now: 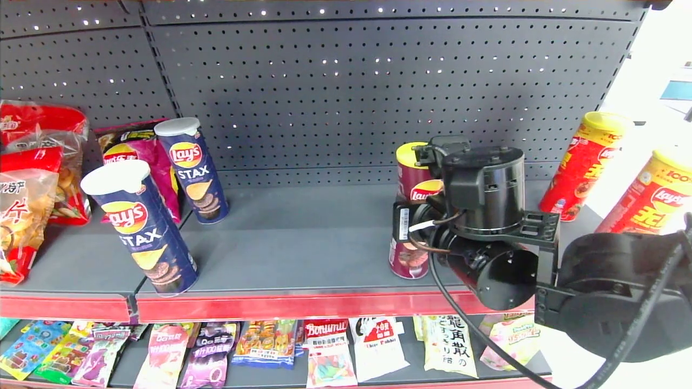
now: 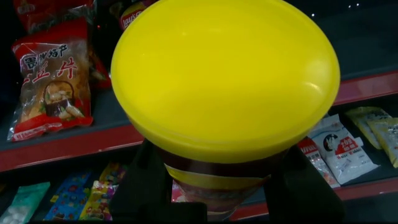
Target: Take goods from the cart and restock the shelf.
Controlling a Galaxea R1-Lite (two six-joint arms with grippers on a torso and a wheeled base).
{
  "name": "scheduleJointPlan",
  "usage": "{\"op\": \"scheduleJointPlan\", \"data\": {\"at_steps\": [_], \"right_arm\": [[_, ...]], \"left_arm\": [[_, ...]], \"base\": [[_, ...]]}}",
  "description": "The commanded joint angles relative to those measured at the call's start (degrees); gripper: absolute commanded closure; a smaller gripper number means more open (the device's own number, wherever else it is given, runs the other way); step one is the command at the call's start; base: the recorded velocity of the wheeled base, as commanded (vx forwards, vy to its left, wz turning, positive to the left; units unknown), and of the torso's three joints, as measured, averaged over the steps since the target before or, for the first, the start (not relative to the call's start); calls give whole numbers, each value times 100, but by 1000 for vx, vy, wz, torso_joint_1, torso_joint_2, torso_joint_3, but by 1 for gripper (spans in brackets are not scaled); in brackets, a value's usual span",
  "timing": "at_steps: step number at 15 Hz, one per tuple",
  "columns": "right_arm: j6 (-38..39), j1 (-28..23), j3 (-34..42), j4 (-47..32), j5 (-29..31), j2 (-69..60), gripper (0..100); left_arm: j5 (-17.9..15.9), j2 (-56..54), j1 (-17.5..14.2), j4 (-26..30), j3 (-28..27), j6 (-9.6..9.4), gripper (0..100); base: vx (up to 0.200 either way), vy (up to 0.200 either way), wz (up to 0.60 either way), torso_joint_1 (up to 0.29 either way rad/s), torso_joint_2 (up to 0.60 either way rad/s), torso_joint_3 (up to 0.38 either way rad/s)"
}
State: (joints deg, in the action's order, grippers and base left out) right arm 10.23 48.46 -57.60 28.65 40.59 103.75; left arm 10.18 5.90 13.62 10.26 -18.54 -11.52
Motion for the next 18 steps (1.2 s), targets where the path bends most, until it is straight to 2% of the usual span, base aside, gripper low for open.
{"op": "scheduleJointPlan", "data": {"at_steps": [1,6,11,18], "right_arm": [[14,15,-14,0,19,92,100],[208,76,-85,9,36,66,100],[331,393,-50,0,89,57,100],[340,410,21,-8,344,119,100]], "left_arm": [[2,-1,1,2,0,1,100],[2,-1,1,2,0,1,100],[2,-1,1,2,0,-8,100],[2,8,1,2,61,-8,100]], "base": [[0,0,0,0,0,0],[0,0,0,0,0,0],[0,0,0,0,0,0],[0,0,0,0,0,0]]}}
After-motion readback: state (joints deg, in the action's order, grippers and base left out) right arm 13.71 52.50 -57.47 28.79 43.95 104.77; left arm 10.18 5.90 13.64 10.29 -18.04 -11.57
